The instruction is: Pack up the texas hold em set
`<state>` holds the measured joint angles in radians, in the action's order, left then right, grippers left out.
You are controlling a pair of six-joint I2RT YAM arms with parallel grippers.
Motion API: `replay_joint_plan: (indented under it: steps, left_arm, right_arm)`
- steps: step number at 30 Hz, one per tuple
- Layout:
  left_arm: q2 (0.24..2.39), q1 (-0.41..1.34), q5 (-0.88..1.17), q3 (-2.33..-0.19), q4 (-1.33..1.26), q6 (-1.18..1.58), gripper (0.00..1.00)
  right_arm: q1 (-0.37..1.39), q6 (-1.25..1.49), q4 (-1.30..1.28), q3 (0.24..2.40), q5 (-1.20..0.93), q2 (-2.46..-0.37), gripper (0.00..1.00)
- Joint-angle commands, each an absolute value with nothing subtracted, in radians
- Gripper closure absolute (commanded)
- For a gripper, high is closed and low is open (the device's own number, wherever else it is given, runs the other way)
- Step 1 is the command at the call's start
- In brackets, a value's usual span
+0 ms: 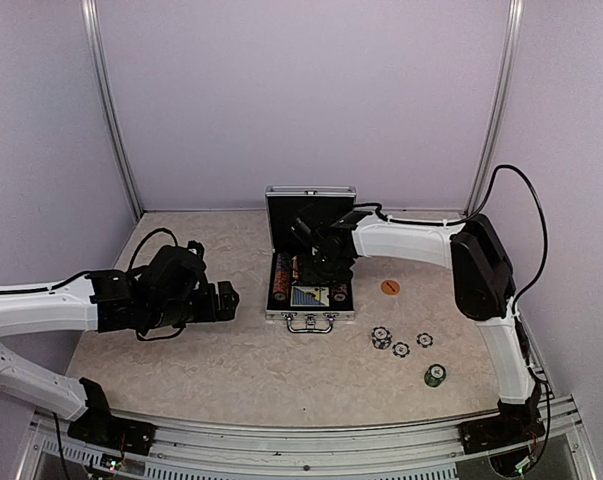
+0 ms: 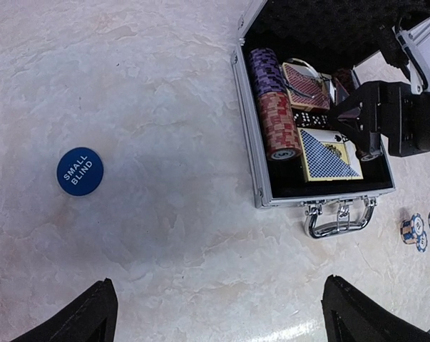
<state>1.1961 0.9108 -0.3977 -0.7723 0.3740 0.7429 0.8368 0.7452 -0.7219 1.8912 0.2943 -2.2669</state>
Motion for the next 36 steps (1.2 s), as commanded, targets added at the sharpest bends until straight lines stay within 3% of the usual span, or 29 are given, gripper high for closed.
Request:
replay_joint_plan:
  steps: [1, 20, 36]
  left_arm:
    - [1.171, 0.911, -0.41, -0.757, 0.372, 0.721, 0.01]
    - [1.169, 0.881, -0.383, -0.751, 0.354, 0.691, 0.01]
    - [1.157, 0.864, -0.371, -0.726, 0.345, 0.696, 0.01]
  right_arm:
    - [0.845, 0.816, -0.732, 1.919, 0.319, -2.32, 0.28]
    - [0.859, 1.019, -0.84, 1.988, 0.45, -2.36, 0.15]
    - [0.896, 0.823, -0.777, 1.922, 0.518, -2.232, 0.2]
